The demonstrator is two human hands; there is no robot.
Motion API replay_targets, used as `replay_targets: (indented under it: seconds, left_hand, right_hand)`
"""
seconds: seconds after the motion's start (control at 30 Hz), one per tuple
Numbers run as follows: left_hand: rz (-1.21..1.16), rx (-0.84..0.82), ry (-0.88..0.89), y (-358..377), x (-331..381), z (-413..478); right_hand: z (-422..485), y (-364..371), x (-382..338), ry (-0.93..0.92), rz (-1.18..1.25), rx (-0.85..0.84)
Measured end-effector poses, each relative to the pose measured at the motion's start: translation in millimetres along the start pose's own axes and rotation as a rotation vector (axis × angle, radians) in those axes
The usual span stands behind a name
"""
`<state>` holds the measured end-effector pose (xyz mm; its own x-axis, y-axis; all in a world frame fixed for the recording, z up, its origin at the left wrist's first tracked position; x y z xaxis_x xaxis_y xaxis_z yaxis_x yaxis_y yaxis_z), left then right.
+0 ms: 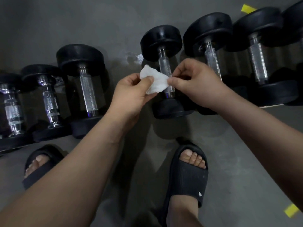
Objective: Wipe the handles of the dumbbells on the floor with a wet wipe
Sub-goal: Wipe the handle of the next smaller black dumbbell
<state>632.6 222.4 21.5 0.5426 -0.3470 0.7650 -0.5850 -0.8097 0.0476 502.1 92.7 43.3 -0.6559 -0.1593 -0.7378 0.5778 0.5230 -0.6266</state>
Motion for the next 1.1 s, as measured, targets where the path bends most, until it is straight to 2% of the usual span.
replay_targets:
  seconds: [0.07,0.17,0.23,0.33,0.4,0.57,0.83,0.97,1.1]
  left_hand:
    - [0.118,0.124,0.058,-12,-4,9]
    - [0.400,0.264,0.216,-23,-3,22]
    - [0.550,0.249,0.271,-14,-2,27]
    - [0.667,0.109,0.280,13,-3,26]
    - [0.653,0.022,0.244,25,-7,23]
    - [0.516,-0.038,0.180,24,-23,23]
    - [0.459,-0.037,0.114,36,-34,30]
    - [0.430,-0.062,0.036,37,-37,32]
    - [0.289,0.033,0.019,42,-31,46]
  right_hand:
    - [-5,-4,0,-0.070,-0.153,0.017]
    - [-14,-9,0,-0.147,-0.232,-0.014]
    - [-20,-11,-3,-0.239,-0.273,-0.046]
    - [-25,-13,-3,-0.296,-0.320,-0.067]
    - [-27,-15,-1,-0.294,-0.327,-0.069]
    - [-38,-18,5,-0.353,-0.381,-0.132]
    - [-39,-29,6,-0.516,-0.582,-0.169]
    - [-35,-28,13,-0.512,-0.495,-0.183]
    - [-33,-28,14,-0.508,-0.470,-0.196]
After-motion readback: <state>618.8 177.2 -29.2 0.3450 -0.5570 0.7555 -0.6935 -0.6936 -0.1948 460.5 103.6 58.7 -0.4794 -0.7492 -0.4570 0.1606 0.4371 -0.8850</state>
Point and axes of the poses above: each hand's wrist, its own z-axis towards the middle knuckle, its own y-axis out of the palm, x = y × z, the point moved 6 cm from there along z, towards the middle knuckle, and after that the axes turned 11 degrees about x, right-handed, at the moved point
